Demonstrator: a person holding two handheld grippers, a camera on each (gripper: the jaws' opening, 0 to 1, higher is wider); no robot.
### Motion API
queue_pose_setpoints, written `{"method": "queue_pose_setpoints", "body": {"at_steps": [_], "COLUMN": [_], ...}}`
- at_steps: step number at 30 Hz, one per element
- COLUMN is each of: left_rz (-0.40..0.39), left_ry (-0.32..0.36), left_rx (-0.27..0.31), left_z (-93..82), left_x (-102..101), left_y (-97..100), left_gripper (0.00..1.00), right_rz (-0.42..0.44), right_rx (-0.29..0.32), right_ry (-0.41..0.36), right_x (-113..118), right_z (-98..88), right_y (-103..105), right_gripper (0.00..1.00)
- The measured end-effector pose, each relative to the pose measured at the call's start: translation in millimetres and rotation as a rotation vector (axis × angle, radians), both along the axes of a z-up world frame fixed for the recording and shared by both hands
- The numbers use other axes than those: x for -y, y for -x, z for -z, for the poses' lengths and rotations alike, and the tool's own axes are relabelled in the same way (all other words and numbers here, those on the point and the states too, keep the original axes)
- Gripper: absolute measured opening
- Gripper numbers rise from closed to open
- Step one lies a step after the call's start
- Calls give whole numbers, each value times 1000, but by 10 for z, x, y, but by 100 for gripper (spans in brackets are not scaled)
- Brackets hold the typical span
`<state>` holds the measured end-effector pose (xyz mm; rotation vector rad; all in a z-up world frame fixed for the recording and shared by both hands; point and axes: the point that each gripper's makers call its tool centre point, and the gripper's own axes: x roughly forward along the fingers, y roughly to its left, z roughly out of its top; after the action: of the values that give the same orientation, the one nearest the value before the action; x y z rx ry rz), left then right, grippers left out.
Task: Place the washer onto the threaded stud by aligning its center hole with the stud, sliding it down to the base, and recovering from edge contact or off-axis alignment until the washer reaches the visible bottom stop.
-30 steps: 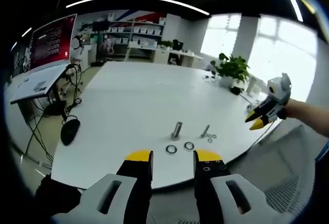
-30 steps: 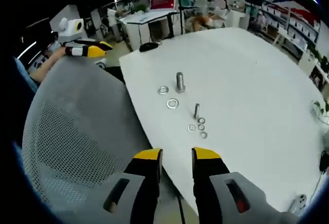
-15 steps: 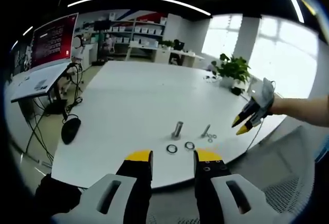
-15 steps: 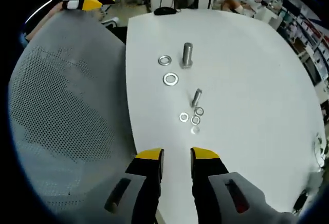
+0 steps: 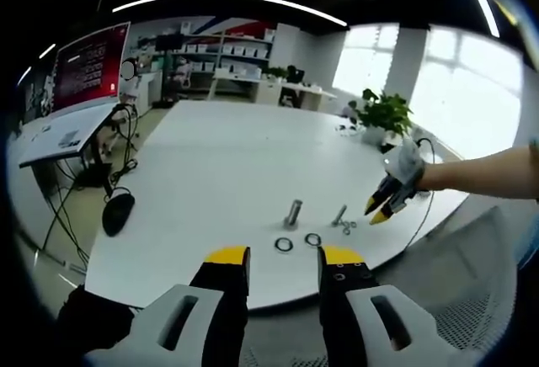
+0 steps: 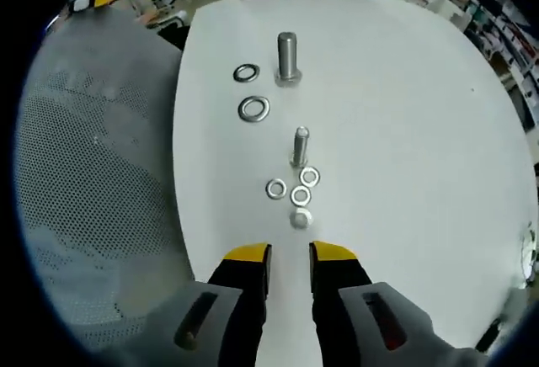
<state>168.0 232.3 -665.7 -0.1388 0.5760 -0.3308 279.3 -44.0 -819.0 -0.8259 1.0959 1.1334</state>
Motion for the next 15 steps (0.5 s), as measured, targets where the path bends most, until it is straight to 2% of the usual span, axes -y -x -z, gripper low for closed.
{"method": "queue_pose_setpoints", "body": {"at_steps": [6,15], "left_rz": [-1,1], "left_ry": [0,-3], "left_rx": [-4,-14], "left_z": [7,24], "left_x": [-1,1], "left_y": [-1,5], "left_gripper": [30,30], "right_rz": [14,-19], "right_rx": [-27,-36], "right_ry": [1,24], "right_x": [-52,-140], "right_z": [101,193], "right_y": [-41,-46], "right_gripper": [21,21]}}
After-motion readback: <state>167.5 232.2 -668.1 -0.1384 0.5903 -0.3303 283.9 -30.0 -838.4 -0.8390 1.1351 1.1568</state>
